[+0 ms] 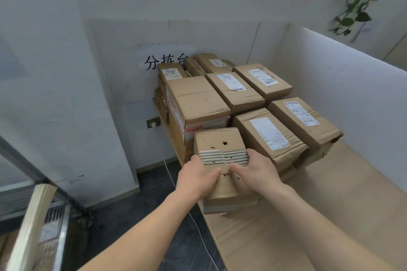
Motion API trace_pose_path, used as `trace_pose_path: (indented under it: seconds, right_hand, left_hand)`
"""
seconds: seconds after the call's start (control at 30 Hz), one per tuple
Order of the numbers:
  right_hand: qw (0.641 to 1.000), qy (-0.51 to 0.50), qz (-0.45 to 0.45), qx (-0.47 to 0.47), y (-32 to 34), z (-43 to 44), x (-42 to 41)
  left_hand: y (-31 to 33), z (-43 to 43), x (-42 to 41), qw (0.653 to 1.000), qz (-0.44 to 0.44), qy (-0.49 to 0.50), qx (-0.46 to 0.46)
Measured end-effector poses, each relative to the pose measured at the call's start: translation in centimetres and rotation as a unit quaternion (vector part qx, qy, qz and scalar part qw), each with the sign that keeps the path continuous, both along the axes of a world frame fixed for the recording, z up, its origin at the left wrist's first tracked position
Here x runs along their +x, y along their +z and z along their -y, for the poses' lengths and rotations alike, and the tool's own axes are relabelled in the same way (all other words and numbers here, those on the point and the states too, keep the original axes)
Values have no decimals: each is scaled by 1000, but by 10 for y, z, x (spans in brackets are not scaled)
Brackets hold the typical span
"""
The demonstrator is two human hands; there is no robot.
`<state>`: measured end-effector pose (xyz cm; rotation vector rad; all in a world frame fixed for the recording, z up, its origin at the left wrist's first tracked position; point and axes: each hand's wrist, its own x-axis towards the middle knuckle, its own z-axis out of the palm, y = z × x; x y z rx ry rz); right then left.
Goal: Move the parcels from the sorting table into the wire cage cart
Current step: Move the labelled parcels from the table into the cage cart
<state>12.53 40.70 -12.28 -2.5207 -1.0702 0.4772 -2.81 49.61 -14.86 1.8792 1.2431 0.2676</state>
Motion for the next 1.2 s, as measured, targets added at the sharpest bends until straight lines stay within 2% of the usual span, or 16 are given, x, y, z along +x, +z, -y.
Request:
trace_pose_path:
  seconds: [0.33,0.6,0.87,1.2]
  right_hand:
    - [990,117,-41,61,-2,12,-47]
    - [963,246,-55,97,1,-8,-136]
    - [928,351,-86,93,6,-29,-270]
    - [872,480,-80,44,-6,-15,-519]
  left_hand:
    - [9,39,-75,994,32,103,29]
    - [14,64,-180,970,42,233,58]
    - [16,91,-312,929,55,358,77]
    - [4,167,-537,864,47,498,53]
